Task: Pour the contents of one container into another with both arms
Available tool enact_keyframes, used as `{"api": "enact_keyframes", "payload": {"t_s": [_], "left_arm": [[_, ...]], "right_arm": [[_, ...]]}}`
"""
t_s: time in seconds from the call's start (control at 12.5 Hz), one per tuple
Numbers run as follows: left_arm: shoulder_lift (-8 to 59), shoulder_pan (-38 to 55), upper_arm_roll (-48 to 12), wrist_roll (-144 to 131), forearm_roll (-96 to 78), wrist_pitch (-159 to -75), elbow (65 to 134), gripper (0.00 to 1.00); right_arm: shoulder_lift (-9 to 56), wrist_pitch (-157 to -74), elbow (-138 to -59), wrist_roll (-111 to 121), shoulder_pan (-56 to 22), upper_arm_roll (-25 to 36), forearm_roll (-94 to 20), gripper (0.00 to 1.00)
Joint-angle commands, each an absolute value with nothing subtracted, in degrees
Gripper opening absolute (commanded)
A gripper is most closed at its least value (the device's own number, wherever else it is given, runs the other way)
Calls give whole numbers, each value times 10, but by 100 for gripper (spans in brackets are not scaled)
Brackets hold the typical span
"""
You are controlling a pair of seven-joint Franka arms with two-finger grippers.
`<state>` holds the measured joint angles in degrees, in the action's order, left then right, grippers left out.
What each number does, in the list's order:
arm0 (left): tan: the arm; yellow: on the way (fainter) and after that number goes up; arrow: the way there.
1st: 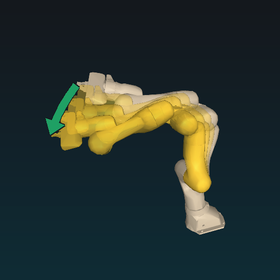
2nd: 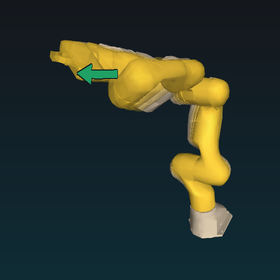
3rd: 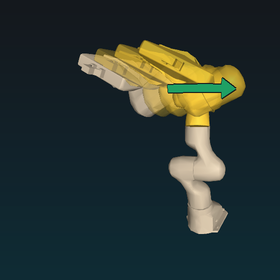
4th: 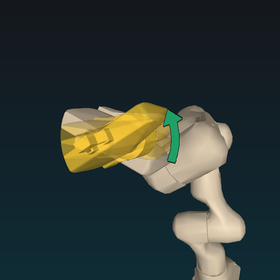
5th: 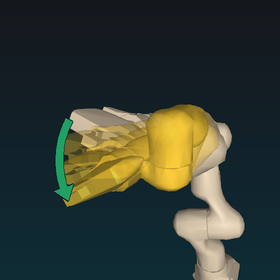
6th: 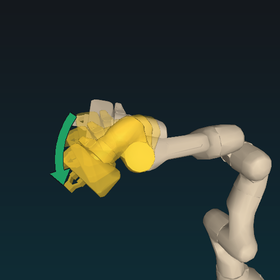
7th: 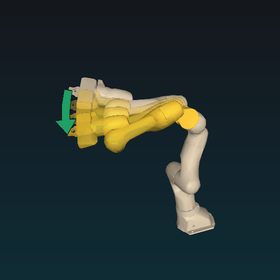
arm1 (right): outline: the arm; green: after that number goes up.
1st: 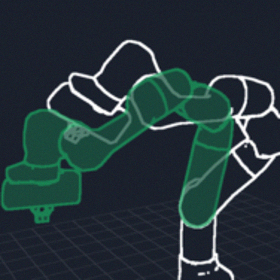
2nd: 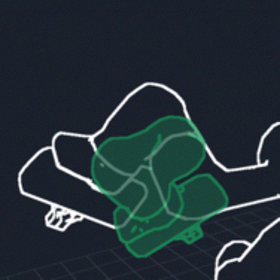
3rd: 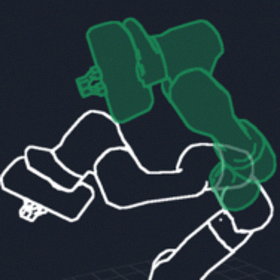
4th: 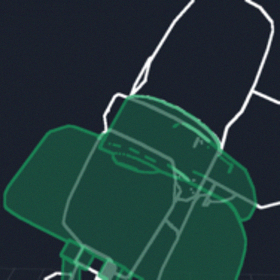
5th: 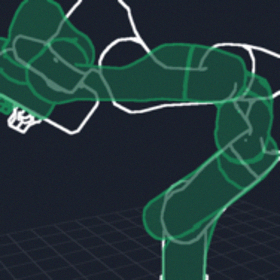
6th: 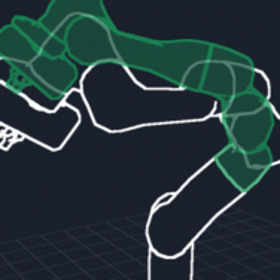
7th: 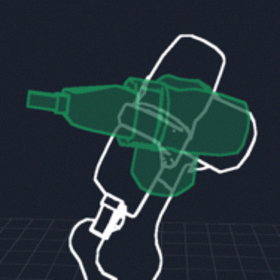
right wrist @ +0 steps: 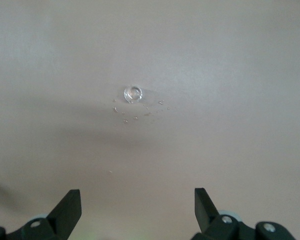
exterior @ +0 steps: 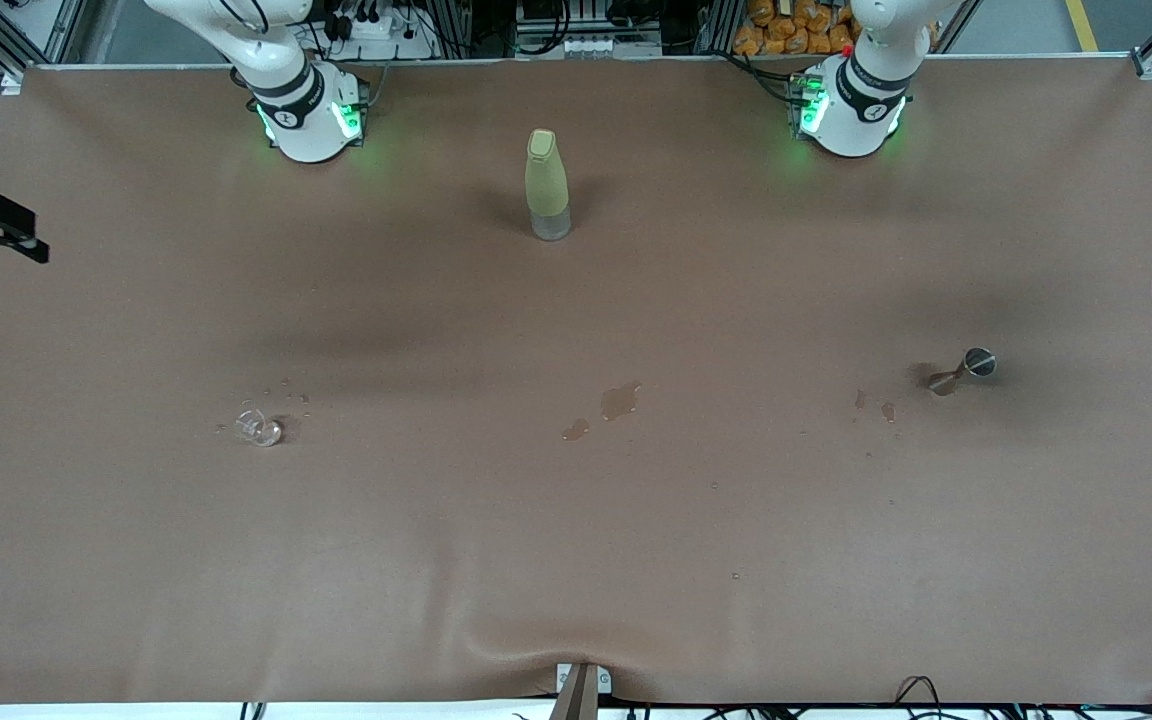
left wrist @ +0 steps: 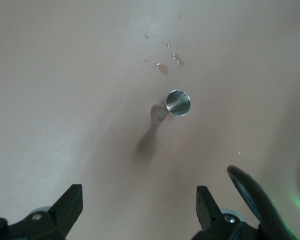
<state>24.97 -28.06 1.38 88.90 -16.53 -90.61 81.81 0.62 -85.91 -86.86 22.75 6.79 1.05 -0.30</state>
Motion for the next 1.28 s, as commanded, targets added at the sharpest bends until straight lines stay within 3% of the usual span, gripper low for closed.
{"api": "enact_keyframes", "payload": {"t_s": [0.0, 0.32, 0.64, 1.2], "left_arm": [[282, -290, 8, 906, -210, -898, 810, 100], [311, -296, 9, 926, -213, -897, 812, 100], [337, -317, 8, 940, -229, -898, 810, 100], [380, -349, 11, 945, -241, -924, 811, 100]], "right_arm": [[14, -857, -860, 381, 107, 7, 4, 100], [29, -875, -866, 642, 152, 7, 4, 100], [30, -944, -899, 922, 170, 7, 4, 100], [34, -1004, -946, 1062, 172, 7, 0, 100]]}}
